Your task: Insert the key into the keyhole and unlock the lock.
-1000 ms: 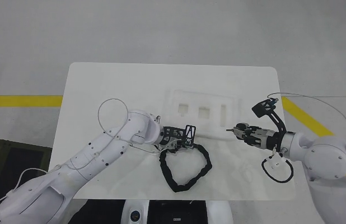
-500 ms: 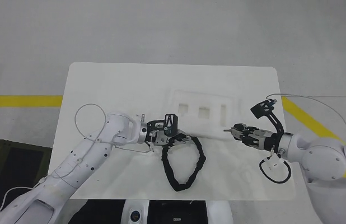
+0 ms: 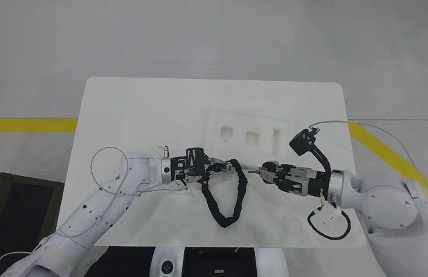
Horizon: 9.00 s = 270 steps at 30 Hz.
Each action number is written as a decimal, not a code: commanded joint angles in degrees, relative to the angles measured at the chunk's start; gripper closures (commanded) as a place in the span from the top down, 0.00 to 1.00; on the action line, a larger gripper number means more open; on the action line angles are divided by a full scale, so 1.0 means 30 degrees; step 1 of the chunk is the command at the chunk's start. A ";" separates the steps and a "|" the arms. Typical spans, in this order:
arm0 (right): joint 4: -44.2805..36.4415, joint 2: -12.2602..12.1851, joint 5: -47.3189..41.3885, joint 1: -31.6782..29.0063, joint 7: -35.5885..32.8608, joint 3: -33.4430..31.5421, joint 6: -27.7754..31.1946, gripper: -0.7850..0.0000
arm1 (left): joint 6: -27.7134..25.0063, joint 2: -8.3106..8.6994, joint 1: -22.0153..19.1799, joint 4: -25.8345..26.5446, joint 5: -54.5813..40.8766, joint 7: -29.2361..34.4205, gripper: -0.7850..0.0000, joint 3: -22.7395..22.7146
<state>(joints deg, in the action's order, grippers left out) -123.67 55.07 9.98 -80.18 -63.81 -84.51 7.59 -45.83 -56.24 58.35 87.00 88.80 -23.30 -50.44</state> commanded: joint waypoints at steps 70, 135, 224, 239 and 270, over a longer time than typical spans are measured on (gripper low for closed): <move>0.0825 0.0554 0.4001 0.3463 0.2472 0.5747 -0.4230 0.00 | 0.0464 -0.0315 -0.0625 -0.1798 0.1542 -0.3003 0.00 0.0478; 0.0787 0.0787 0.5631 0.3559 0.2972 0.7112 -0.4965 0.00 | 0.0464 -0.0315 -0.0625 -0.1798 0.1542 -0.3003 0.00 0.0478; 0.0522 0.0198 0.3038 0.1872 0.1536 0.3453 -0.1392 0.00 | 0.0469 -0.0465 0.0200 -0.0924 0.1023 -0.1483 0.00 -0.0242; 0.0967 0.0291 0.3280 0.2781 0.1595 0.4698 -0.1675 0.00 | 0.0360 -0.0544 0.0224 -0.0791 0.1286 -0.1547 0.00 -0.0271; 0.0460 0.0000 0.3323 0.2121 0.1465 0.3406 -0.1935 0.00 | 0.0179 -0.0646 0.0337 -0.0777 0.1379 -0.1526 0.00 -0.0523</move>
<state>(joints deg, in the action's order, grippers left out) -122.47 55.08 19.97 -73.83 -59.36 -74.36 1.73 -45.26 -58.17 59.35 84.60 92.94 -27.93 -51.97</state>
